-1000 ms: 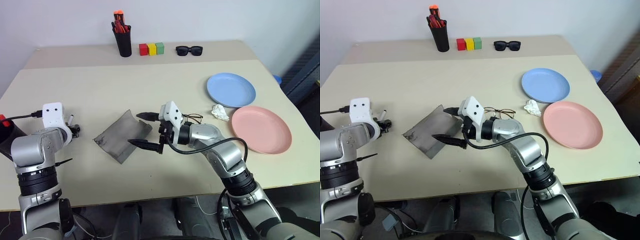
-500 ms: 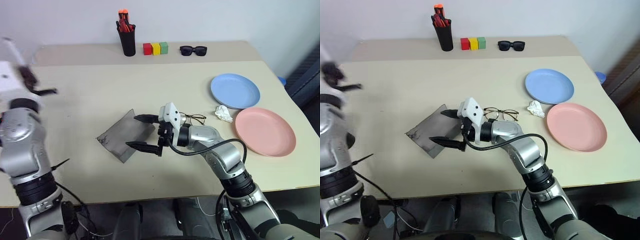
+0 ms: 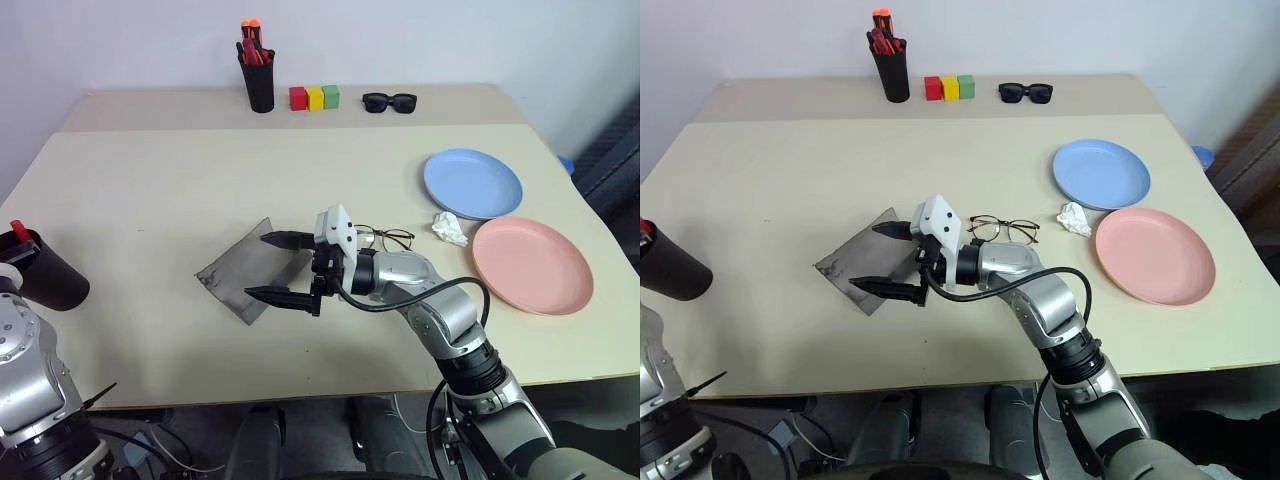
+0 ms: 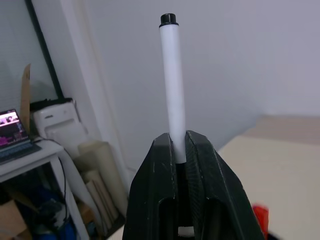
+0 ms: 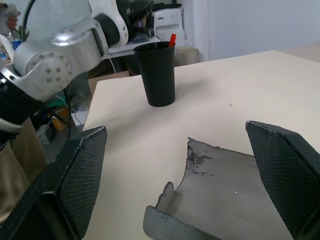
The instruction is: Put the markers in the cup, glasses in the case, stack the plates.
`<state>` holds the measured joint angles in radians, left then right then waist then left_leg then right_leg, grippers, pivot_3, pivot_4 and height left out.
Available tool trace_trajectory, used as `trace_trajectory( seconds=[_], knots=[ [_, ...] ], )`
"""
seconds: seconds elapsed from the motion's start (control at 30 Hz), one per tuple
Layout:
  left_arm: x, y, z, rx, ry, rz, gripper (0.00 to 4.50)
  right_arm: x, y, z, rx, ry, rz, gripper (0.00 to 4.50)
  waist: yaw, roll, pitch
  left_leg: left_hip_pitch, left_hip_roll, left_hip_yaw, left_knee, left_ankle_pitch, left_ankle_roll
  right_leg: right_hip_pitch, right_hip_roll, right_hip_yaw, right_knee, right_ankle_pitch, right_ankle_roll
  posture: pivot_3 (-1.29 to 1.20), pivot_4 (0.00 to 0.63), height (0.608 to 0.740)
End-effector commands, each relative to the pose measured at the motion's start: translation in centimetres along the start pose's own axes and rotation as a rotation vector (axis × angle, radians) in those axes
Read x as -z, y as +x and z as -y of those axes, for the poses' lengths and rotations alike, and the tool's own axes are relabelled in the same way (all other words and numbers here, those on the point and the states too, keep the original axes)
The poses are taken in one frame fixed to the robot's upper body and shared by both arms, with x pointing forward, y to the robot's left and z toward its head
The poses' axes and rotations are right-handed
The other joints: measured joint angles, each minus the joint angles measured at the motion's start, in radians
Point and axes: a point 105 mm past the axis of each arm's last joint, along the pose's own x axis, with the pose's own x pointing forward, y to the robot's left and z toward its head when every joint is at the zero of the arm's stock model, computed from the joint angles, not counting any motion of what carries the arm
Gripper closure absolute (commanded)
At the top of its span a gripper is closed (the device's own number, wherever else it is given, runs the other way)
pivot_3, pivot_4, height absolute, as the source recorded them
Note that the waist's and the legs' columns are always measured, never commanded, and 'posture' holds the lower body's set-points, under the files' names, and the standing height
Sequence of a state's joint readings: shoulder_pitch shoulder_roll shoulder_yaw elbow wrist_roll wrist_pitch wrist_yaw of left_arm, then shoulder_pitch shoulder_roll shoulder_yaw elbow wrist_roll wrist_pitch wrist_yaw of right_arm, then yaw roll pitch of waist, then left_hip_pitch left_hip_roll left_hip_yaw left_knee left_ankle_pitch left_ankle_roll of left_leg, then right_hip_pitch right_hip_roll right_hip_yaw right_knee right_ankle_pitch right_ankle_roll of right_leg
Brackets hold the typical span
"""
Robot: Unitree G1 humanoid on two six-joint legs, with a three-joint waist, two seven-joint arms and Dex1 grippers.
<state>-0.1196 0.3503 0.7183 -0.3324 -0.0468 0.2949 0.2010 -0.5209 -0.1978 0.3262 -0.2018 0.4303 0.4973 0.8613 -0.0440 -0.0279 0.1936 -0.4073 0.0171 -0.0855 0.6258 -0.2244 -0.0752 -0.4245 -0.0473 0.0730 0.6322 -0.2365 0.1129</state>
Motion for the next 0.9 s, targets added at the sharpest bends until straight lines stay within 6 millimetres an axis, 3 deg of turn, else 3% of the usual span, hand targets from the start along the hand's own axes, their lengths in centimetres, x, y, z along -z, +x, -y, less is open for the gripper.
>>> trace_trajectory(
  seconds=[0.03,0.17,0.3,0.47,0.53,0.63,0.7,0.8,0.9],
  knots=[
    [0.1,-0.3,-0.2,-0.017,-0.008,0.001,4.44,-1.4,0.4,-0.4,-0.027,-0.027,0.043,0.0,0.0,0.0,0.0,0.0,0.0,0.0,0.0,0.0,0.0,0.0,0.0,0.0,0.0,0.0,0.0,0.0,0.15,0.74],
    [0.5,-0.5,0.0,-0.012,-0.03,-0.013,4.44,-1.4,0.4,-0.4,-0.027,-0.027,0.045,0.0,0.0,0.0,0.0,0.0,0.0,0.0,0.0,0.0,0.0,0.0,0.0,0.0,0.0,0.0,0.0,0.0,0.15,0.74],
    [0.6,-0.4,0.4,-0.01,-0.052,-0.015,2.97,-1.5,0.4,-0.3,-0.02,-0.029,0.045,0.0,0.0,0.0,0.0,0.0,0.0,0.0,0.0,0.0,0.0,0.0,0.0,0.0,0.0,0.0,0.0,0.0,0.15,0.74],
    [-0.6,-0.4,1.3,0.032,-0.105,0.032,2.97,-1.5,0.3,-0.3,-0.014,-0.028,0.043,0.0,0.0,0.0,0.0,0.0,0.0,0.0,0.0,0.0,0.0,0.0,0.0,0.0,0.0,0.0,0.0,0.0,0.15,0.74],
    [-2.9,-0.3,2.6,0.111,-0.156,0.121,2.97,-1.4,0.2,-0.2,-0.007,-0.028,0.04,0.0,0.001,0.0,0.0,0.0,0.0,0.0,0.0,0.0,0.0,0.0,0.0,0.0,0.0,0.0,0.0,0.0,0.15,0.74],
    [-5.6,-0.8,6.6,0.361,-0.213,0.192,2.97,-1.5,0.0,0.1,0.011,-0.038,0.034,0.0,0.002,0.0,0.0,0.0,0.0,0.0,0.0,0.0,0.0,0.0,0.0,0.0,0.0,0.0,0.0,0.0,0.15,0.74],
    [-7.0,-2.5,10.2,0.609,-0.253,0.204,2.97,-1.5,-0.2,0.4,0.025,-0.054,0.029,0.0,0.002,0.0,0.0,0.0,0.0,0.0,0.0,0.0,0.0,0.0,0.0,0.0,0.0,0.0,0.0,0.0,0.15,0.74],
    [-7.5,-6.5,14.9,1.019,-0.328,0.085,2.14,-1.6,-0.5,0.7,0.048,-0.073,0.024,0.0,-0.001,0.0,0.0,0.0,0.0,0.0,0.0,0.0,0.0,0.0,0.0,0.0,0.0,0.0,0.0,0.0,0.15,0.74],
    [-6.6,-11.9,17.4,1.419,-0.316,-0.12,0.6,-1.4,-1.5,1.3,0.075,-0.087,-0.007,0.0,-0.011,0.001,0.0,0.0,0.0,0.0,0.0,0.0,0.0,0.0,0.0,0.0,0.0,0.0,0.0,0.0,0.15,0.74]
  ],
)
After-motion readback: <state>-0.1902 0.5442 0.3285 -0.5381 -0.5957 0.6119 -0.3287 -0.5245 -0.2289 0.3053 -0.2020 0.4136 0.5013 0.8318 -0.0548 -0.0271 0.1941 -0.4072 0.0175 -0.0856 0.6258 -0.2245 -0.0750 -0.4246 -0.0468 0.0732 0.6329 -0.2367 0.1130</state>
